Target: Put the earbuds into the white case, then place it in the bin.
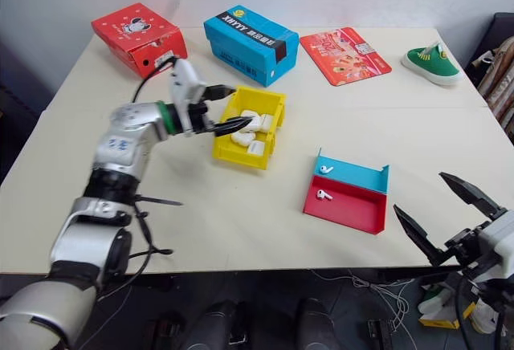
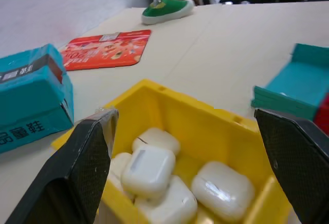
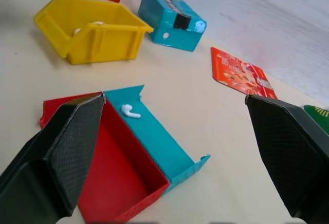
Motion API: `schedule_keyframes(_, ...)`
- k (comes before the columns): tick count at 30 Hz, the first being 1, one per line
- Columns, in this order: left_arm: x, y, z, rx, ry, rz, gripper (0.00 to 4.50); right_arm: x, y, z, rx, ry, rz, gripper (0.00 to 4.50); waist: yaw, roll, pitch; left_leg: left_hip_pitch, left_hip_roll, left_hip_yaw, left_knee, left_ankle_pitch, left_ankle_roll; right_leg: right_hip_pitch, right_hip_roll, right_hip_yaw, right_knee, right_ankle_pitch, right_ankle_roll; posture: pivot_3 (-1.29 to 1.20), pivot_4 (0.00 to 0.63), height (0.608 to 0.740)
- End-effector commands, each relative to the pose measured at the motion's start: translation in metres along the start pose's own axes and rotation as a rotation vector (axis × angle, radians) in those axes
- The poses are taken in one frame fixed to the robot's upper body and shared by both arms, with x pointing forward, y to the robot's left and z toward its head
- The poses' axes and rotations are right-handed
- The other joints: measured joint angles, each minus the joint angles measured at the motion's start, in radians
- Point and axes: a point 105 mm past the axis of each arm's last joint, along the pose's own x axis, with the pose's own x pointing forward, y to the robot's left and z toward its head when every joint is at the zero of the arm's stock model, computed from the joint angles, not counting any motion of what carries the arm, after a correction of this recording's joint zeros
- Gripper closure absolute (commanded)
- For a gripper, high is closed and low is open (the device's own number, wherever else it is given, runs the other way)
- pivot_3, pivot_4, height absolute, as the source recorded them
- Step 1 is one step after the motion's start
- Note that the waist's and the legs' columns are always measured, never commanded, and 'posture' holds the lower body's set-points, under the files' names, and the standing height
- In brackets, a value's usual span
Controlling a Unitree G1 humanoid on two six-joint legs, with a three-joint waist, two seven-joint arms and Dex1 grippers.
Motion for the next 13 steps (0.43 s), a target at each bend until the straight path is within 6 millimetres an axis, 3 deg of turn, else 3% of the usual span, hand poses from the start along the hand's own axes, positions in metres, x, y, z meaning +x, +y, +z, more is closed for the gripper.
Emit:
schedule_keyframes(1, -0.067, 0.007, -0.007, 0.132, 0.053, 0.082, 0.03, -0.004, -0.014, 0.001, -0.002, 0.023, 0.115, 0.00, -0.012, 0.000, 0.000, 0.001, 0.000, 0.000, -0.001, 0.000, 0.000, 0.000, 0.000, 0.000, 0.000, 0.000, 0.000, 0.00, 0.150, 0.740)
schedule_keyframes(4, -0.118, 0.000, -0.026, 0.127, 0.132, 0.138, 0.03, -0.006, -0.021, -0.006, -0.035, 0.100, 0.271, 0.00, -0.015, -0.001, 0.001, 0.002, 0.000, 0.000, -0.002, 0.001, 0.001, 0.001, -0.001, 0.001, 0.000, 0.000, 0.000, 0.00, 0.150, 0.740)
schedule_keyframes(7, -0.162, -0.022, -0.047, 0.092, 0.230, 0.161, 0.03, -0.002, -0.038, -0.012, -0.056, 0.130, 0.340, 0.00, -0.015, -0.002, 0.001, 0.003, -0.001, -0.001, -0.003, 0.000, 0.002, 0.002, -0.003, 0.000, -0.001, 0.000, 0.000, 0.00, 0.150, 0.740)
schedule_keyframes(10, -0.185, -0.042, -0.054, 0.068, 0.278, 0.180, 0.03, 0.003, -0.051, -0.017, -0.084, 0.147, 0.378, 0.00, -0.010, -0.003, 0.001, 0.004, -0.002, -0.002, -0.004, -0.001, 0.002, 0.003, -0.009, 0.000, -0.002, 0.000, 0.000, 0.00, 0.150, 0.740)
schedule_keyframes(13, -0.198, -0.049, -0.055, 0.041, 0.301, 0.225, 0.03, 0.014, -0.057, -0.020, -0.118, 0.143, 0.398, 0.00, -0.003, -0.004, 0.001, 0.004, -0.003, -0.004, -0.004, -0.001, 0.002, 0.003, -0.017, 0.000, -0.005, -0.001, -0.002, 0.00, 0.150, 0.740)
